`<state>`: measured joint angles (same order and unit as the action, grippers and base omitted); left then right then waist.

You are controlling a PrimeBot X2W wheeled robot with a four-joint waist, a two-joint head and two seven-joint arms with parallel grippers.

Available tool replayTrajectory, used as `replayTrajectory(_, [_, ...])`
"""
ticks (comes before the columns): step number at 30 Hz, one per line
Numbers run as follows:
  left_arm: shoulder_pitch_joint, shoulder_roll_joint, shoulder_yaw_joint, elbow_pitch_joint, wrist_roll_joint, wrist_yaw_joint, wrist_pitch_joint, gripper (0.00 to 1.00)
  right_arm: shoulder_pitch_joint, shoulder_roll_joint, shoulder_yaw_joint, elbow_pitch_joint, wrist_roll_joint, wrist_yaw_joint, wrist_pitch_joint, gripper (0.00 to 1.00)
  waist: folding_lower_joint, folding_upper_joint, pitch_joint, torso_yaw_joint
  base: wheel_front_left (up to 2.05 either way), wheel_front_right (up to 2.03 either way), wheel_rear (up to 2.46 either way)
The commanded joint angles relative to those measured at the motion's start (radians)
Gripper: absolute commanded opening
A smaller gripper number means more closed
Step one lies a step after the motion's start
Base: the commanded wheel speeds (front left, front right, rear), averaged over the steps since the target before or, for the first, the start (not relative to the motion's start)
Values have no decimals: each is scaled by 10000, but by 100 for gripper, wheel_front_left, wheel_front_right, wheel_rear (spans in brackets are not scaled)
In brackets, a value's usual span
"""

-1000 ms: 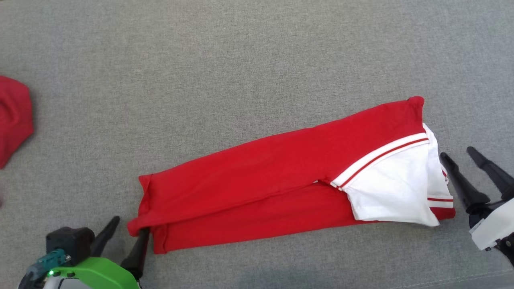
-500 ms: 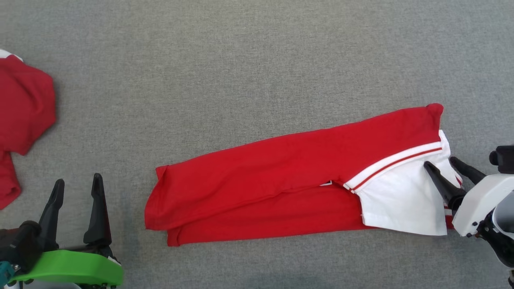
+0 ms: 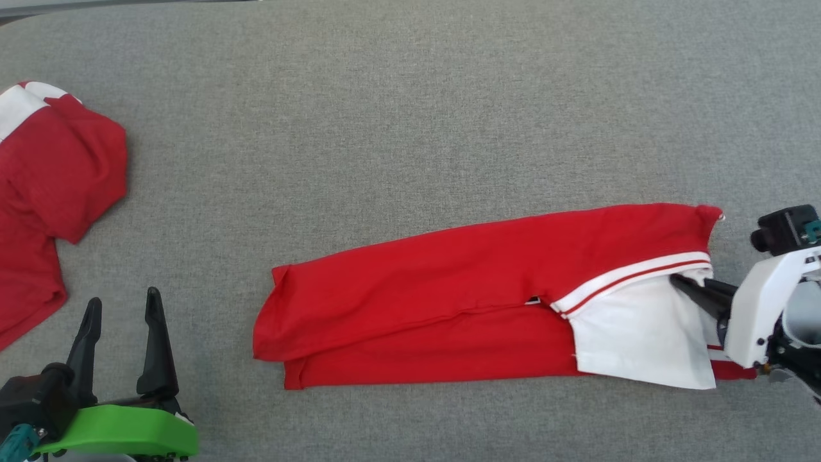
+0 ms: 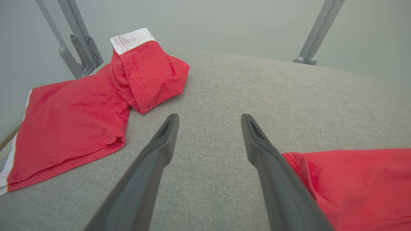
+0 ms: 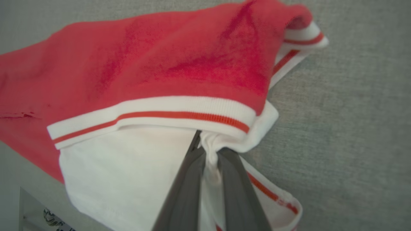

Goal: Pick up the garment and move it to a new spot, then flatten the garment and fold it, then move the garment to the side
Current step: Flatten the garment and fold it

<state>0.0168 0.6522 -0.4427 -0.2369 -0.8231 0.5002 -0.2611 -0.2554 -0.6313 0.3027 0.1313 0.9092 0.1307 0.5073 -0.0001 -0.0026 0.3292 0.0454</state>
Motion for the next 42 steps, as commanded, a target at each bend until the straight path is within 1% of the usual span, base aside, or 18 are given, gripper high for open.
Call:
replayTrajectory(1, [139,-82,98,61,101,-134,-46,100,-82,-364,-163,-9,41,-1,207,0,1,26,-115,-56,0,0,0])
replayTrajectory(6, [87,-588,208,423,498,-769,-47,100,170,-1525,-1391,288,119,-8,896,0,1,26,-306,-32,0,0,0])
replayTrajectory(10, [138,-1077,359,878,791,-1260,-48,100,949,-2344,-3182,953,-150,-8,1134,0,1,26,-533,115,0,0,0])
replayTrajectory(11, [194,-1209,405,1021,891,-1400,-49,100,1115,-2471,-3659,1067,-247,-6,1134,0,1,26,-592,134,0,0,0])
replayTrajectory(13, [253,-1386,544,1246,1164,-1665,-49,100,1386,-2407,-4369,921,-340,3,1085,0,1,26,-720,147,0,0,0])
replayTrajectory(15, [407,-1619,779,1479,1349,-1881,-48,100,1526,-2085,-4652,281,-228,3,1210,0,1,26,-878,91,0,0,0])
replayTrajectory(17, [499,-1851,1022,1693,1588,-2119,-48,100,1585,-1763,-4602,-653,-397,2,1342,0,1,26,-1005,27,0,0,0])
replayTrajectory(18, [529,-1948,1107,1774,1742,-2234,-48,100,1600,-1450,-4487,-1141,-482,2,1446,0,1,26,-1064,3,0,0,0])
replayTrajectory(21, [610,-2231,1376,1933,2120,-2572,-48,100,1580,-76,-3981,-2267,-798,2,1896,0,1,26,-1214,-89,0,0,0])
replayTrajectory(24, [637,-2490,1598,1956,2530,-2894,-47,100,1441,1376,-3279,-2822,-1567,2,2172,0,1,26,-1271,-149,0,0,0])
replayTrajectory(25, [702,-2579,1722,2048,2702,-3118,-42,100,1191,2334,-2752,-2770,-2295,2,2111,0,1,26,-1289,-230,0,0,0])
replayTrajectory(29, [762,-2797,1886,2296,2928,-3516,-41,100,490,4188,-1772,-1745,-3597,2,1606,0,1,26,-1322,-394,0,0,0])
replayTrajectory(31, [714,-2880,1960,2406,3020,-3648,-43,100,182,4849,-1290,-1102,-4118,2,1374,0,1,26,-1352,-413,0,0,0])
replayTrajectory(33, [664,-2991,2008,2534,3092,-3760,-41,100,-31,5205,-867,-518,-4498,2,1235,0,1,26,-1397,-412,0,0,0])
replayTrajectory(38, [566,-3103,1995,2731,3186,-3967,-41,100,-316,5504,-358,199,-4904,3,894,0,1,26,-1420,-324,0,0,0])
replayTrajectory(39, [566,-3128,1979,2791,3171,-4023,-41,100,-382,5519,-215,266,-4986,3,777,20,1,26,-1415,-307,0,0,0])
replayTrajectory(40, [544,-3137,1958,2854,3174,-4060,-41,100,-443,5513,-109,311,-5043,3,625,100,1,26,-1406,-292,0,0,0])
replayTrajectory(42, [436,-3150,1957,2963,3251,-4167,-41,100,-572,5529,-175,277,-4977,2,242,100,1,26,-1400,-272,0,0,0])
